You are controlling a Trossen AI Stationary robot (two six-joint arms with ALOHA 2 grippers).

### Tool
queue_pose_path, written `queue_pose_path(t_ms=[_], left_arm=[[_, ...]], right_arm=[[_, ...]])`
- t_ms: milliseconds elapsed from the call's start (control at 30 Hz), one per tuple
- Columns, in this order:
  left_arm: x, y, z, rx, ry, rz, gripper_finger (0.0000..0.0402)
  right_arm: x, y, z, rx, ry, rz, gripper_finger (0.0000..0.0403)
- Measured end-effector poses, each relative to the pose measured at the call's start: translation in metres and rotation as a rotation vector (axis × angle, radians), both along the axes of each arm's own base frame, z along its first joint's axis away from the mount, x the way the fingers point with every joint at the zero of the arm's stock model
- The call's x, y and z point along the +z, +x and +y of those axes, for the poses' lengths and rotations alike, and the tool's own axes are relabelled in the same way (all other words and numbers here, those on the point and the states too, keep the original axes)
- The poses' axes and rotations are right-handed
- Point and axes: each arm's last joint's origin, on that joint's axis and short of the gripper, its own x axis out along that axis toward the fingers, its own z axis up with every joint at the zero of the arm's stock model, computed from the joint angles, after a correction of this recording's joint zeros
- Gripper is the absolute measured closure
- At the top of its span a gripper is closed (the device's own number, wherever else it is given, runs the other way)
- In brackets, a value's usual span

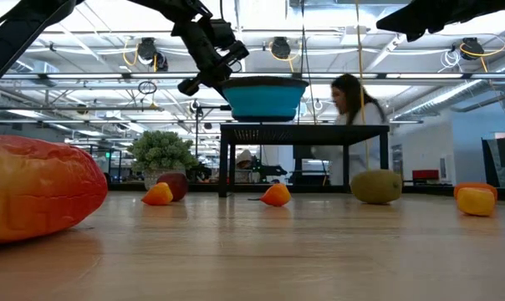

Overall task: Pick & Place Fruit
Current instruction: Put the blue strainer bowl on the shelf

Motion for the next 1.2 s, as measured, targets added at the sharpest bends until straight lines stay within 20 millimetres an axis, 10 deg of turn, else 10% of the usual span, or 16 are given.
queue_pose_path(t_ms=[1200], left_arm=[[-0.015, 0.010, 0.006, -0.023, -0.005, 0.003, 0.0378]], right_arm=[[0.000, 0.000, 0.000, -0.002, -0.001, -0.001, 0.0403]])
